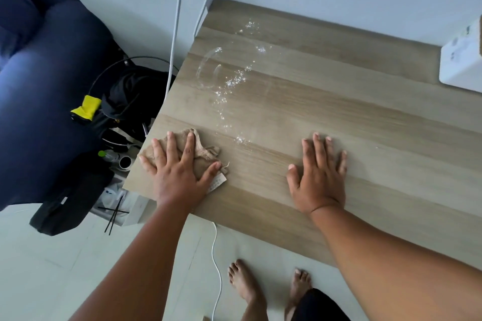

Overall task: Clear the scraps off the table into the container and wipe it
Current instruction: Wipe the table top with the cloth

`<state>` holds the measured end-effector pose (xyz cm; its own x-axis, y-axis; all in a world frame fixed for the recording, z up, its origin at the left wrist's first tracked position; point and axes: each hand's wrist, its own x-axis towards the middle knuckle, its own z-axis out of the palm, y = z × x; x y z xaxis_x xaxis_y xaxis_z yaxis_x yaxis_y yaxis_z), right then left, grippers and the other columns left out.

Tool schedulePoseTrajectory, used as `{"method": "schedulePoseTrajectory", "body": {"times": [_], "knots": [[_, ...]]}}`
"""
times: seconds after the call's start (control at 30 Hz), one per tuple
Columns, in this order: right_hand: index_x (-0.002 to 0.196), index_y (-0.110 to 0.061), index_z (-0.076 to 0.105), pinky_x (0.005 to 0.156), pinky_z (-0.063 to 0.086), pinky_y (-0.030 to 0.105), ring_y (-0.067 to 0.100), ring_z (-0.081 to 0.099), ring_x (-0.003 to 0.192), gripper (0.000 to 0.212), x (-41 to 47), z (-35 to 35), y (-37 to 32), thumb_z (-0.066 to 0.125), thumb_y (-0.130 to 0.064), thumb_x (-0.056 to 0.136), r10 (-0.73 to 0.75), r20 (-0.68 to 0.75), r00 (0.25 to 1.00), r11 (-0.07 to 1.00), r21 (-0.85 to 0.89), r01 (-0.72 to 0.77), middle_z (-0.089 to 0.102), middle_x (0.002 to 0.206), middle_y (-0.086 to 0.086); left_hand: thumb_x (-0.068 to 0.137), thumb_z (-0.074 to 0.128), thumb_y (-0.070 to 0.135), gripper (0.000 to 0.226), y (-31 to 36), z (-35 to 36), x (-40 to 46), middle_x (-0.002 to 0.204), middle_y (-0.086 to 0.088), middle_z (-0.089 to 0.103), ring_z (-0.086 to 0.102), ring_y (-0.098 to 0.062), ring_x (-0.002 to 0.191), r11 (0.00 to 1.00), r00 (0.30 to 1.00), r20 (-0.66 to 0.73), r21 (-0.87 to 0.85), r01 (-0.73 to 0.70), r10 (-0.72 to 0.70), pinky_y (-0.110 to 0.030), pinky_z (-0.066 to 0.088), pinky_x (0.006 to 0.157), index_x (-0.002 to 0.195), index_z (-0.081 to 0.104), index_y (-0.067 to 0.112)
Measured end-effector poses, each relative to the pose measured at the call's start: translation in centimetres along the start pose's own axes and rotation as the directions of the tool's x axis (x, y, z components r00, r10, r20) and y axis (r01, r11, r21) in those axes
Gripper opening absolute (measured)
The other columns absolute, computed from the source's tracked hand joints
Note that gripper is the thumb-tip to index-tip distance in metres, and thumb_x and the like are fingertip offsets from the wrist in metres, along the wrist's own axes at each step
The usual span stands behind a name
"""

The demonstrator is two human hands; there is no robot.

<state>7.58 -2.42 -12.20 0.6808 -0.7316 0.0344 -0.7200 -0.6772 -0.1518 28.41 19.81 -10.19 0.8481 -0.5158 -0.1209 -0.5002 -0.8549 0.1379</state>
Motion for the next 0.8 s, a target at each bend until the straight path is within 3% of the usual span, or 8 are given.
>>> {"method": "schedulePoseTrajectory", "body": {"times": [0.2, 0.3, 0.47, 0.53, 0.67, 0.8], "knots": [[0.156, -0.018, 0.039, 0.126, 0.007, 0.062, 0.032, 0.013, 0.159, 0.074, 0.0, 0.1, 0.1, 0.041, -0.051, 0.091, 0.005, -0.001, 1.0, 1.0, -0.008, -0.005, 0.022, 0.171, 0.007, 0.099, 0.035, 0.059, 0.072, 1.0, 0.8, 1.1, 0.172, -0.009, 0.016, 0.001, -0.032, 0.16, 0.982, 0.986, -0.048, -0.09, -0.164, 0.16, -0.056, 0.002, 0.128, 0.161, 0.032, 0.023], [0.157, -0.018, 0.039, 0.126, 0.005, 0.061, 0.031, 0.012, 0.159, 0.074, -0.2, 0.0, 0.1, 0.04, -0.051, 0.091, 0.01, 0.013, 1.0, 1.0, -0.013, -0.009, 0.021, 0.171, 0.007, 0.102, 0.035, 0.051, 0.065, 2.5, 1.1, -0.3, 0.171, -0.009, 0.018, 0.003, -0.029, 0.16, 0.962, 0.966, -0.046, -0.095, -0.257, 0.254, -0.053, 0.004, 0.128, 0.16, 0.035, 0.021], [0.157, -0.019, 0.038, 0.126, 0.005, 0.061, 0.03, 0.011, 0.159, 0.073, -0.1, -0.2, 0.0, 0.039, -0.051, 0.091, 0.011, 0.022, 1.0, 1.0, 0.004, -0.011, 0.021, 0.171, 0.006, 0.102, 0.053, 0.037, 0.059, 0.6, 1.8, -4.4, 0.17, -0.008, 0.023, 0.011, -0.03, 0.16, 0.846, 0.852, -0.075, -0.102, -0.524, 0.519, -0.059, 0.018, 0.125, 0.157, 0.042, 0.018], [0.157, -0.019, 0.039, 0.126, 0.005, 0.061, 0.03, 0.011, 0.159, 0.073, -0.1, -0.2, -0.1, 0.04, -0.051, 0.091, 0.012, 0.022, 1.0, 1.0, 0.0, -0.012, 0.021, 0.171, 0.006, 0.1, 0.059, 0.035, 0.061, -1.9, 1.5, -4.9, 0.17, -0.007, 0.024, 0.015, -0.031, 0.159, 0.82, 0.826, -0.08, -0.097, -0.563, 0.558, -0.06, 0.02, 0.124, 0.156, 0.043, 0.018], [0.157, -0.019, 0.039, 0.126, 0.006, 0.061, 0.031, 0.012, 0.159, 0.074, -0.1, -0.3, -0.1, 0.041, -0.052, 0.091, 0.011, 0.021, 1.0, 1.0, -0.005, -0.011, 0.021, 0.171, 0.007, 0.1, 0.051, 0.042, 0.059, -6.3, -0.3, -3.3, 0.169, -0.008, 0.026, 0.014, -0.031, 0.159, 0.891, 0.896, -0.043, -0.09, -0.445, 0.443, -0.063, 0.019, 0.123, 0.154, 0.047, 0.019], [0.157, -0.019, 0.038, 0.126, 0.008, 0.062, 0.031, 0.011, 0.159, 0.074, 0.0, -0.1, -0.1, 0.04, -0.053, 0.09, 0.01, 0.022, 1.0, 1.0, -0.01, -0.01, 0.021, 0.171, 0.006, 0.1, 0.039, 0.053, 0.066, -6.7, -1.6, 0.9, 0.172, -0.004, 0.015, 0.001, -0.027, 0.16, 0.992, 0.996, 0.026, -0.092, -0.088, 0.091, -0.058, 0.003, 0.127, 0.16, 0.033, 0.026]]}}
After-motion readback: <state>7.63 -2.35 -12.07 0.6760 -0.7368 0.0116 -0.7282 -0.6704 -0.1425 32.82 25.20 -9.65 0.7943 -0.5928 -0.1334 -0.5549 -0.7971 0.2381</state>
